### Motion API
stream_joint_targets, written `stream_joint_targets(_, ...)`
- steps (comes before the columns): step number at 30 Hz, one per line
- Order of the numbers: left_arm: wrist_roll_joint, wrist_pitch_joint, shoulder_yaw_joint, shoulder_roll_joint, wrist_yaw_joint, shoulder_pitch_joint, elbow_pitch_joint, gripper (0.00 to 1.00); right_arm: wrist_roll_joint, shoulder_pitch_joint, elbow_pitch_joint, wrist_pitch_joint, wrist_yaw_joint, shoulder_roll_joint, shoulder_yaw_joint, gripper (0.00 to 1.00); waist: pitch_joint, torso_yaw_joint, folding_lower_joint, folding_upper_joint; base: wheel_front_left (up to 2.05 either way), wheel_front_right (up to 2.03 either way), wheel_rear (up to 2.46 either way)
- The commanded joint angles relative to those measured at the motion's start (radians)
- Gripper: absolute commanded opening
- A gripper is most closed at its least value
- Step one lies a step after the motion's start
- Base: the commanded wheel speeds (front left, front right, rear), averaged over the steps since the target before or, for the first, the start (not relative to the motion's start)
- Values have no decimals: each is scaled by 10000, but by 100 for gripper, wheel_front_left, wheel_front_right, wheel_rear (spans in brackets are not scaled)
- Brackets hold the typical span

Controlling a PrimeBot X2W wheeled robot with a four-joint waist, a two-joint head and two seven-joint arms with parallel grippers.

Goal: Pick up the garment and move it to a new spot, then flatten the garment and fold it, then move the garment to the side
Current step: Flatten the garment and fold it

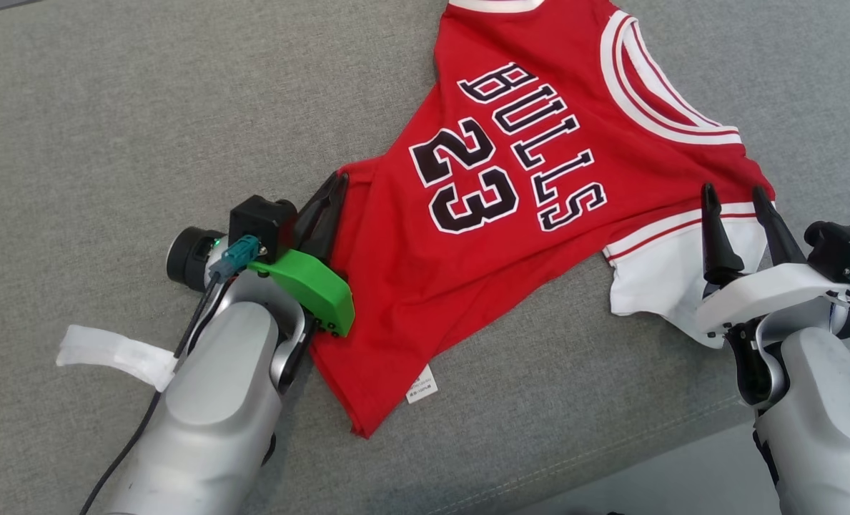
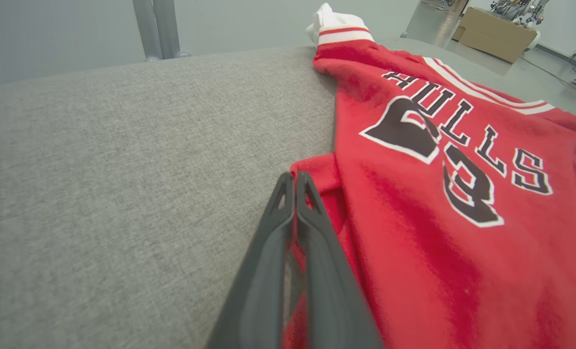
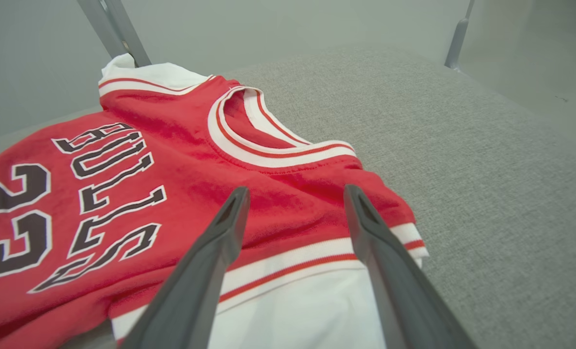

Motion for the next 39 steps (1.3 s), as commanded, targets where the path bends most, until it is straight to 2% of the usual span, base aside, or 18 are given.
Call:
stream_joint_targets(1, 96, 6, 141, 84, 23, 24, -144, 0, 61, 133, 20, -26, -14, 0, -22, 100, -55, 93, -1, -1, 0, 0, 0)
stream_joint_targets(8, 738, 4, 1309, 752, 96, -654, -821, 0, 49, 120, -9, -27, -14, 62, -14, 100, -49, 243, -1, -1, 0, 0, 0)
stream_joint_targets(14, 1339, 4, 2028, 2048, 163, -1806, -414, 0, 113, -28, -31, -25, -14, 182, 216, 100, 226, -17, -1, -1, 0, 0, 0)
stream_joint_targets(19, 1815, 4, 2080, 3170, 113, -2912, 325, 0, 189, -103, -68, -27, -14, 257, 281, 100, 526, -356, -1, -1, 0, 0, 0)
stream_joint_targets(23, 1900, 4, 2101, 3855, 83, -3609, 1095, 0, 240, -74, -127, -27, -14, 347, 312, 100, 717, -618, -1, -1, 0, 0, 0)
stream_joint_targets(24, 1874, 4, 2073, 3917, 64, -3719, 1221, 12, 253, -60, -141, -27, -14, 367, 318, 100, 751, -661, -1, -1, 0, 0, 0)
stream_joint_targets(25, 1839, 3, 2055, 3919, 53, -3801, 1292, 62, 247, -30, -157, -27, -14, 370, 302, 100, 775, -679, -1, -1, 0, 0, 0)
stream_joint_targets(26, 1749, 3, 2088, 3891, 47, -3815, 1373, 100, 252, 9, -162, -27, -14, 381, 279, 100, 791, -681, -1, -1, 0, 0, 0)
stream_joint_targets(32, 1645, 6, 2157, 3521, 167, -3237, 1378, 100, 227, 172, -64, -27, -14, 357, 129, 100, 556, -450, -1, -1, 0, 0, 0)
stream_joint_targets(39, 979, 4, 2827, 2208, 375, -1190, 306, 100, 171, 417, 51, -26, -14, 249, 26, 100, -315, 242, -1, -1, 0, 0, 0)
